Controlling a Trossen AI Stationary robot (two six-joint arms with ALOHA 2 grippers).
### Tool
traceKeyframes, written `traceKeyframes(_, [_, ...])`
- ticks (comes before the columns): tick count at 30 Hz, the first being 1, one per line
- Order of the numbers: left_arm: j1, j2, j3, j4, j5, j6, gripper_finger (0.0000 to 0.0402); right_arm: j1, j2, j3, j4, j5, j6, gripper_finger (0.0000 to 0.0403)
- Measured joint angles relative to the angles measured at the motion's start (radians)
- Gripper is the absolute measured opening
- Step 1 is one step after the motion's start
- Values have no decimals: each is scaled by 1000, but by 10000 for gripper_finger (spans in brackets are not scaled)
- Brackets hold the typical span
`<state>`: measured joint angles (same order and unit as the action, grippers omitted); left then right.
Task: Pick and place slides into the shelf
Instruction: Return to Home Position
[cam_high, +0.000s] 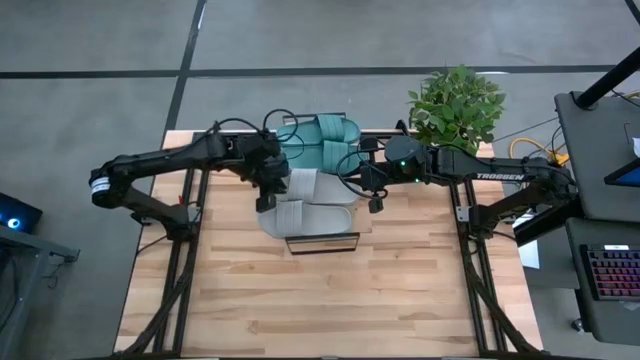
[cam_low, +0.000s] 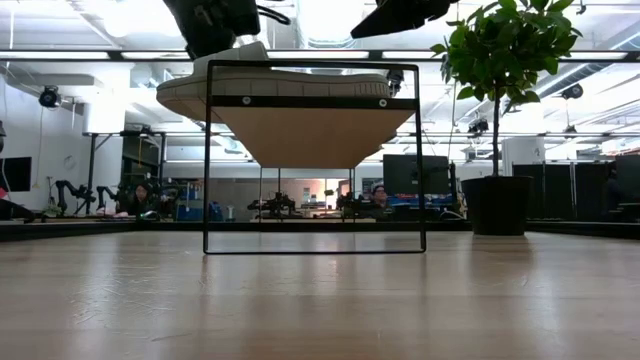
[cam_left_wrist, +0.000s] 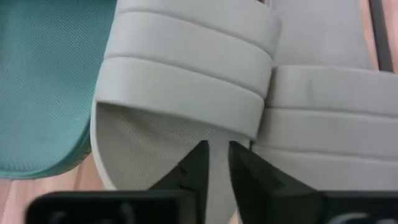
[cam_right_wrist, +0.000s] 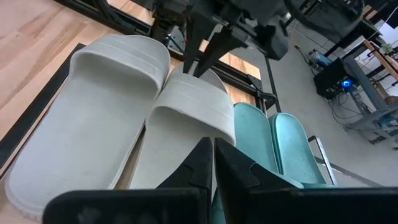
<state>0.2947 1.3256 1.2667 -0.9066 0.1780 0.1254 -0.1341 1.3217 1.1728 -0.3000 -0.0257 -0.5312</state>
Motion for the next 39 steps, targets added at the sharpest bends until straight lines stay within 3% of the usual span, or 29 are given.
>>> traceKeyframes(5, [0,-54,1,-11,-3,15,113,0,0,0,6,0,0,9])
traceKeyframes(9, [-2,-120,0,4,-28,14,132,0,-13,0,22,0,11,9])
traceKeyframes(15, [-18,-266,-71,149,-68,13,78,1,-58,-19,29,0,41,9])
traceKeyframes(20, [-64,-416,-244,398,-72,32,8,1,-104,-101,103,0,60,9])
traceKeyframes(28, [-151,-644,-582,777,-90,69,10,1,-187,-220,210,0,78,9])
traceKeyframes(33, [-204,-775,-718,824,-225,93,10,1,-204,-246,214,1,115,9])
traceKeyframes(39, [-278,-874,-859,933,-238,130,11,1,-193,-247,209,1,132,9])
